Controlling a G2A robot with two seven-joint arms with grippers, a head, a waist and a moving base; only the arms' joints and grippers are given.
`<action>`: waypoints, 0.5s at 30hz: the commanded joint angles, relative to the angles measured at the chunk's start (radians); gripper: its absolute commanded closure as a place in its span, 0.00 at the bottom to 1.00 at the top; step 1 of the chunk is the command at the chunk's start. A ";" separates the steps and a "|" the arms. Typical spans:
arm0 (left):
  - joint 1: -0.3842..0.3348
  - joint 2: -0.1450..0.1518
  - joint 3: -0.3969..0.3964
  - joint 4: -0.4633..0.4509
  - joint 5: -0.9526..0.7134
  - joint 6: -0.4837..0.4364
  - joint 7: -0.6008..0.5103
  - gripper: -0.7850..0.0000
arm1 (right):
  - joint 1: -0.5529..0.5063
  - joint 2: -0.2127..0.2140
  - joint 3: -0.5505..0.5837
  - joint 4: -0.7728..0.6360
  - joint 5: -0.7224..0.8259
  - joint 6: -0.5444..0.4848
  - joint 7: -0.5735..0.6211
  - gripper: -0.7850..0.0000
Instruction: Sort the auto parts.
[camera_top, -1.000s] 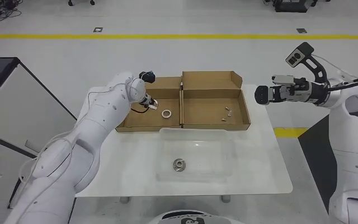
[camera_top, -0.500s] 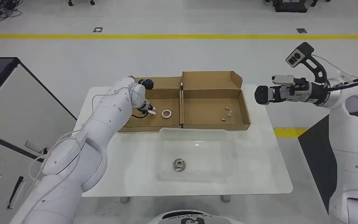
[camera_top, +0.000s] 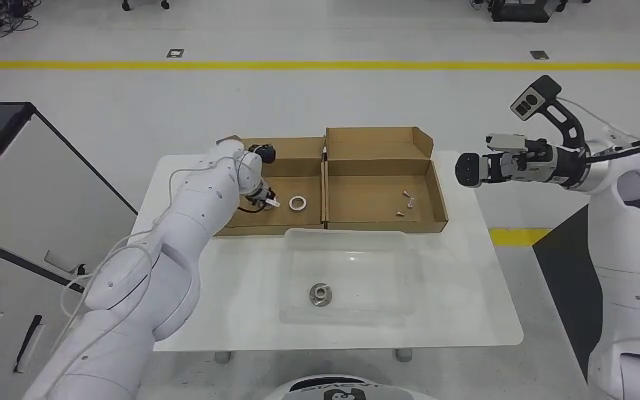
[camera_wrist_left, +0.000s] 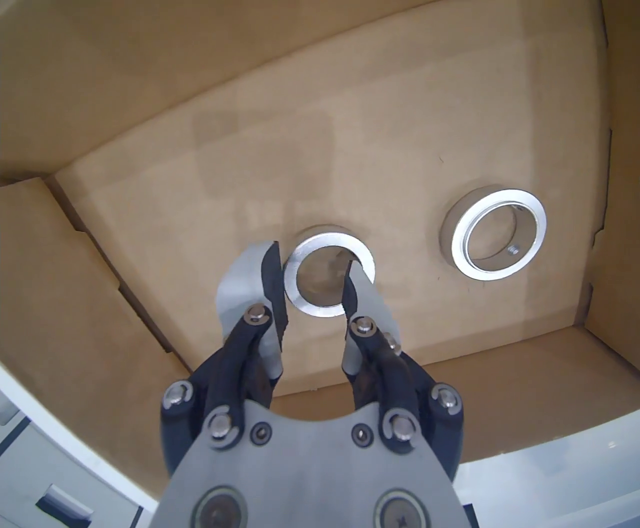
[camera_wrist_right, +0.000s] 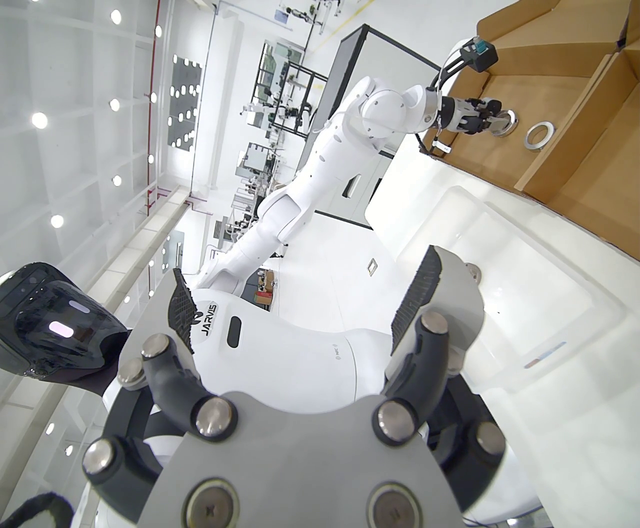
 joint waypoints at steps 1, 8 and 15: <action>-0.004 -0.002 -0.004 0.003 -0.002 -0.002 0.003 0.00 | 0.000 0.000 0.000 0.000 0.000 0.000 0.000 0.00; -0.054 0.002 -0.041 -0.031 -0.023 -0.007 0.015 0.00 | 0.000 0.000 0.000 0.000 0.000 0.000 0.000 0.00; -0.075 0.040 -0.103 -0.214 -0.036 -0.054 -0.005 0.00 | 0.000 0.000 0.000 0.000 0.000 0.000 0.000 0.00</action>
